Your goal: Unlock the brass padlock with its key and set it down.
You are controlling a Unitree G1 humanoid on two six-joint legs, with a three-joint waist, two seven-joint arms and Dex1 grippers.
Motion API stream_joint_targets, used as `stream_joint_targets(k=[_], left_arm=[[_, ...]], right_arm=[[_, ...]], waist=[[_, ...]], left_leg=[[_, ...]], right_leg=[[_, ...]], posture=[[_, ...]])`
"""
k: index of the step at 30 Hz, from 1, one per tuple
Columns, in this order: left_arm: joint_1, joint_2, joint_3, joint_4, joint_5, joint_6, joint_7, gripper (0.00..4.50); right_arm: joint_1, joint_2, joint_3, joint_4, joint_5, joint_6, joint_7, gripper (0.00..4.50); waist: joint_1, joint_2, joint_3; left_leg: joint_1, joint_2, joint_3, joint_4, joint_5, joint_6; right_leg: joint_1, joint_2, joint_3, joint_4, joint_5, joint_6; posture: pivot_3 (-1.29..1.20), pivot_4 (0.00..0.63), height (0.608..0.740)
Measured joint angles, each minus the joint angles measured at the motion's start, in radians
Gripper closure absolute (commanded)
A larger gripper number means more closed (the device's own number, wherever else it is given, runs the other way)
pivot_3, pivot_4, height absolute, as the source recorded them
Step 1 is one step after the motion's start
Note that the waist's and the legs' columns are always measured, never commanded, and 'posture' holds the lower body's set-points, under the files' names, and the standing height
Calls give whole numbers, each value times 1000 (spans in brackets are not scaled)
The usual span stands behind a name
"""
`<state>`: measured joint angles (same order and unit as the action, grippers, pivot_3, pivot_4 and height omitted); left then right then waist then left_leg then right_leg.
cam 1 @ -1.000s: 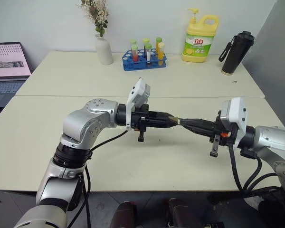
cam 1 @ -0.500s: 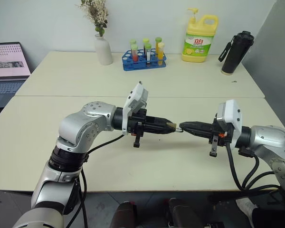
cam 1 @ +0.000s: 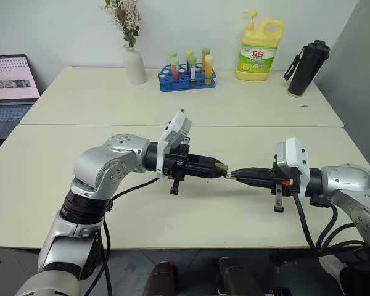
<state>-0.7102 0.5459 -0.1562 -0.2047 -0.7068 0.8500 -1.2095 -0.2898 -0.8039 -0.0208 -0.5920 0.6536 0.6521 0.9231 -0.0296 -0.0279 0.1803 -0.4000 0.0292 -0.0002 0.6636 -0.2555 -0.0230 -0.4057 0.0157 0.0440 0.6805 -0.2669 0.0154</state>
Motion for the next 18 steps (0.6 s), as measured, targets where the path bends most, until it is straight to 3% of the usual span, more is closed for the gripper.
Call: stream_joint_targets(k=[9,14,18], left_arm=[[1,0,0,2,0,0,5,4332],[23,-3,0,3,4,5,39,4332],[125,-11,-24,30,27,36,103,4332]], right_arm=[[29,-8,2,-4,3,2,1,4500],[92,-66,3,-2,-78,-47,6,4500],[196,-97,-10,33,-172,-126,10,3272]], waist=[[0,0,0],[1,0,0],[0,-1,0]], left_leg=[[0,0,0,0,0,0],[0,0,0,0,0,0],[0,0,1,0,0,0]], right_leg=[[0,0,0,0,0,0],[0,0,0,0,0,0],[0,0,1,0,-1,1]], posture=[[0,150,740],[0,150,740],[0,150,740]])
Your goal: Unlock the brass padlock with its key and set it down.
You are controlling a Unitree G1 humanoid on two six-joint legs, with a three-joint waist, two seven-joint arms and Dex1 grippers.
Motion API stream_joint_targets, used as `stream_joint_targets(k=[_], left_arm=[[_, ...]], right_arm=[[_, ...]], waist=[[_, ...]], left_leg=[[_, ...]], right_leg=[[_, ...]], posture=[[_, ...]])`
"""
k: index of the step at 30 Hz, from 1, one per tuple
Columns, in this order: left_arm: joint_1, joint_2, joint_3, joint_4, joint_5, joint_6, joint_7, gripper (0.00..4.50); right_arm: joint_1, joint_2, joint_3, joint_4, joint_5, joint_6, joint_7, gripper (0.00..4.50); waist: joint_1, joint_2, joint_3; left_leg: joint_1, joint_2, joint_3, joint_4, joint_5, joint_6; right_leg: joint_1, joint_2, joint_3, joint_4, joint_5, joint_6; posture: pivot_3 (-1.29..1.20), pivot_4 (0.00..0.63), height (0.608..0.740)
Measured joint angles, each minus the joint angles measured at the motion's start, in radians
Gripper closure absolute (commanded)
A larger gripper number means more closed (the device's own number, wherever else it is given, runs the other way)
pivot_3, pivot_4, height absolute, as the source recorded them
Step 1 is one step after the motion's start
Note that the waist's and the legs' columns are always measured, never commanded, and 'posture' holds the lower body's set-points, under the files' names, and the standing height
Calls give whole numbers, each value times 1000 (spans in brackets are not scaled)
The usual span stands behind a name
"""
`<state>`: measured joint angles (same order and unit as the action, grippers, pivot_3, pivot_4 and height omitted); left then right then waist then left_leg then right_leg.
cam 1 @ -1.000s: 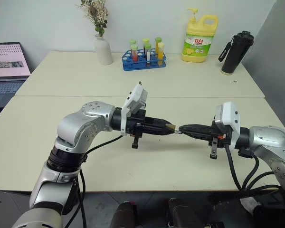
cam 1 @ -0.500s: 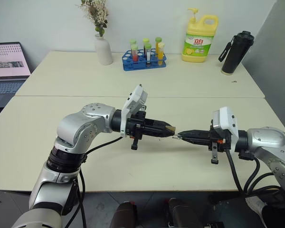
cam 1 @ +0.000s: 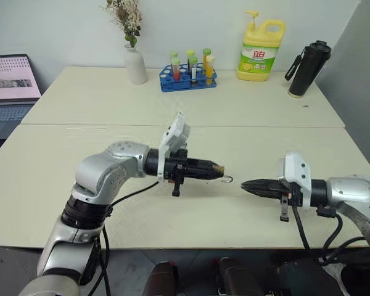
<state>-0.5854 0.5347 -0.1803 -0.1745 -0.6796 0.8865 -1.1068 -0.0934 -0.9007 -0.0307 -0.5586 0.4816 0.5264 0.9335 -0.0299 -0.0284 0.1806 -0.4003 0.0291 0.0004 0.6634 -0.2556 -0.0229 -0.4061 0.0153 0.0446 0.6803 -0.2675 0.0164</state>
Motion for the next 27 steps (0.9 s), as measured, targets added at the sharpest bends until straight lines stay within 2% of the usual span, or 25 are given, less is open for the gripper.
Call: stream_joint_targets(k=[8,9,15,23,24,27], left_arm=[[58,-92,-19,73,66,29,171,4332],[63,-112,-24,101,78,29,195,4332],[67,-180,-28,182,107,45,264,4332],[52,-187,-30,228,114,41,246,4332],[49,-187,-30,237,118,38,242,3609],[22,-189,-33,293,158,-21,231,2720]], right_arm=[[76,8,-25,-80,0,-21,-5,280],[72,8,-24,-96,-4,-22,-10,32],[68,1,-15,-127,-16,-29,-2,0],[71,7,16,-126,-39,-35,-7,0],[71,7,16,-126,-40,-35,-8,0],[69,7,17,-122,-44,-38,-8,0]], waist=[[0,0,0],[1,0,0],[3,0,0],[3,0,0],[3,0,0],[3,0,0]], left_leg=[[1,0,-1,0,0,0],[1,0,-1,0,0,0],[0,0,-1,0,0,0],[0,-1,-1,0,0,0],[0,-1,-1,0,0,0],[0,-1,-1,0,0,0]], right_leg=[[1,0,0,1,0,0],[1,0,-1,1,0,0],[1,0,-1,0,0,0],[1,0,-1,0,0,0],[1,0,-1,0,0,0],[1,0,-1,0,0,0]], posture=[[0,150,740],[0,150,740],[0,150,740],[0,150,740],[0,150,740],[0,150,740]])
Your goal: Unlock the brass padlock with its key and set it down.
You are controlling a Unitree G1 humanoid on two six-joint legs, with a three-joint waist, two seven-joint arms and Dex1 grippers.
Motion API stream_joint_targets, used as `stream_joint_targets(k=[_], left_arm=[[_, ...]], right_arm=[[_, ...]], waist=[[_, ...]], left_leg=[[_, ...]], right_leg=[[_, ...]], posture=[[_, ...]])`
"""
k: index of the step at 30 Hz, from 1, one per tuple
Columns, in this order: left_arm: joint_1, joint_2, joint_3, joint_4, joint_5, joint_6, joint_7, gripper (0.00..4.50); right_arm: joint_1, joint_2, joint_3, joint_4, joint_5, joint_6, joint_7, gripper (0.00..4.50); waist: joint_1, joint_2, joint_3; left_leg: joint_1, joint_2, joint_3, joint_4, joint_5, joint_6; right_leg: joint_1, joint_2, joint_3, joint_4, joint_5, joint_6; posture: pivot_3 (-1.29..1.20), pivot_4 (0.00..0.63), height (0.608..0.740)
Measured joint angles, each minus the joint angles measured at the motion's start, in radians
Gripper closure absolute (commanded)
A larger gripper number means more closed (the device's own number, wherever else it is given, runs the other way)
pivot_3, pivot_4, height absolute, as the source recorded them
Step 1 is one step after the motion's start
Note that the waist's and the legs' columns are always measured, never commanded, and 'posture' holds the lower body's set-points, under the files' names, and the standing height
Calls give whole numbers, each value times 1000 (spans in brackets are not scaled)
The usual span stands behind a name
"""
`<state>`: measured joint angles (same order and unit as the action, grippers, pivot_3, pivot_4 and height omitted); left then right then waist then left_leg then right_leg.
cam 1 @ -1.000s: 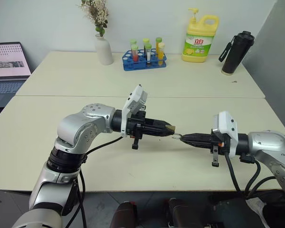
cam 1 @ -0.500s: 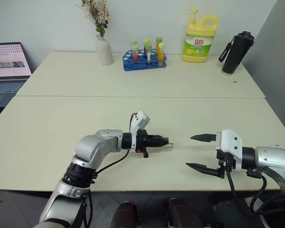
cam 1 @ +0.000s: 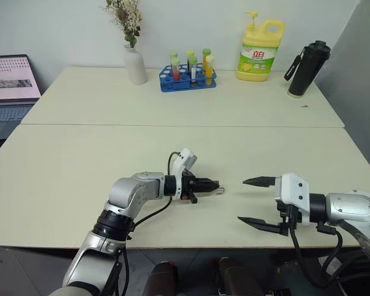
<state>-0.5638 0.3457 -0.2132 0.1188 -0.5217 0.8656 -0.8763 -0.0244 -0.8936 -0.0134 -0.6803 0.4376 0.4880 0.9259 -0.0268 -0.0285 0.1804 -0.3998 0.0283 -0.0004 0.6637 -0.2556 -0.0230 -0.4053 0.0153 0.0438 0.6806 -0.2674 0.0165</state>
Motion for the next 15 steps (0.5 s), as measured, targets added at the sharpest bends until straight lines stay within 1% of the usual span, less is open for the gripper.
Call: stream_joint_targets(k=[2,5,7,10,13,15], left_arm=[[-18,-1,-2,29,30,-54,-11,2136],[-34,5,-20,49,107,-195,-25,1154],[-36,12,-17,48,143,-299,-35,1154],[-36,28,21,17,155,-392,-32,1154],[-31,98,92,-89,158,-442,-23,1154],[0,158,128,-174,163,-458,-21,1154]], right_arm=[[-2,0,0,5,-5,-1,0,0],[-2,0,0,6,-5,-1,0,0],[-2,0,0,6,-5,-1,0,0],[-2,0,-1,6,-5,-1,-2,0],[2,0,-4,7,-7,-1,-5,0],[3,0,-6,9,-9,-1,-6,0]], waist=[[0,0,0],[0,0,0],[0,0,0],[0,0,0],[-3,0,0],[-4,0,0]], left_leg=[[0,0,0,0,0,0],[0,0,0,0,0,0],[0,0,0,0,0,0],[0,1,0,0,0,0],[0,1,0,-1,0,0],[1,1,1,-1,0,0]], right_leg=[[0,0,0,0,0,0],[0,0,0,0,0,0],[0,0,1,0,0,0],[0,0,1,0,0,0],[0,0,1,0,0,0],[0,0,1,0,0,0]], posture=[[0,150,740],[0,150,740],[0,150,740],[0,150,740],[0,150,740],[0,150,740]])
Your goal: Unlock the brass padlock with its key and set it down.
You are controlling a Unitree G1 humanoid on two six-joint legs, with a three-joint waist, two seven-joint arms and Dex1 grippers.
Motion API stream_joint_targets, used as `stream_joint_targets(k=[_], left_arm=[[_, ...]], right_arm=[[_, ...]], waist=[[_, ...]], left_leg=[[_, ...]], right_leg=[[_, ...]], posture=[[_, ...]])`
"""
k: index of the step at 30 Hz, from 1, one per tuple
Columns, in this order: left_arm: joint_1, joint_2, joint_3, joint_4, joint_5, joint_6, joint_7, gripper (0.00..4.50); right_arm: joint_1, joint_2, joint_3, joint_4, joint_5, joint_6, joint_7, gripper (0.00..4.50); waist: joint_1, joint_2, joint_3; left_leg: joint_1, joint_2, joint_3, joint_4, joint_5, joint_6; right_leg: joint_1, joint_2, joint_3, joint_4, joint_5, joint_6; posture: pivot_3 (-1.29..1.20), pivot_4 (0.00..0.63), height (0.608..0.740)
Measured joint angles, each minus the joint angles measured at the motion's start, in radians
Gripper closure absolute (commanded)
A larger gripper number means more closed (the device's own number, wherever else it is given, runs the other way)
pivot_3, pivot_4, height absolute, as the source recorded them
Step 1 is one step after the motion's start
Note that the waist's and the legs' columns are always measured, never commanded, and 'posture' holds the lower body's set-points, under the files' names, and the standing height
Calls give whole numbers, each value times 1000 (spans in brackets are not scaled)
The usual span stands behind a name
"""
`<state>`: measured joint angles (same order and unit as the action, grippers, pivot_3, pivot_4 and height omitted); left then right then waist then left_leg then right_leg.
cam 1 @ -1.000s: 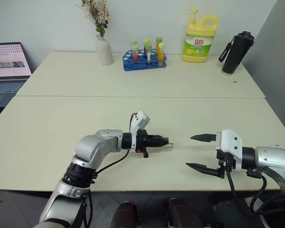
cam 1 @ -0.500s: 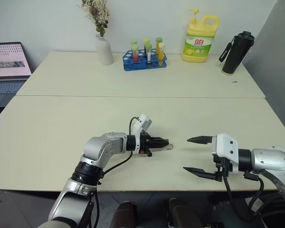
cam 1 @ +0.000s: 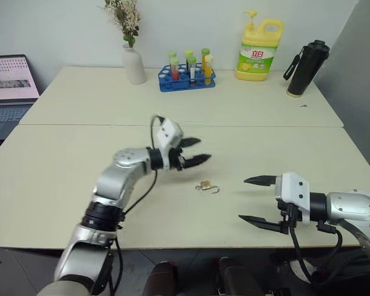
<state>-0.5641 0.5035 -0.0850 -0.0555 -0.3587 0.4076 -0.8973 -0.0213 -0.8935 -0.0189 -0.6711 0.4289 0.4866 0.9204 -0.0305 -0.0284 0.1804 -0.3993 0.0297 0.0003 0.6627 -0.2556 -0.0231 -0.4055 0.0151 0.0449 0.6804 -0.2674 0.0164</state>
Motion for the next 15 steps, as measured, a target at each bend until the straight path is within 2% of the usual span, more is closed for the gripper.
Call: stream_joint_targets(k=[8,15], left_arm=[[272,230,32,-215,34,-37,-70,1154],[360,267,84,-300,4,-44,-99,1154]], right_arm=[[-32,3,-19,59,14,-3,13,0],[-50,-2,-31,130,15,-24,59,0]], waist=[[1,0,0],[9,0,0]], left_leg=[[0,0,0,0,0,0],[0,0,1,0,0,0]], right_leg=[[0,-3,-1,0,0,0],[0,-3,-1,0,0,0]], posture=[[0,150,740],[0,150,740]])
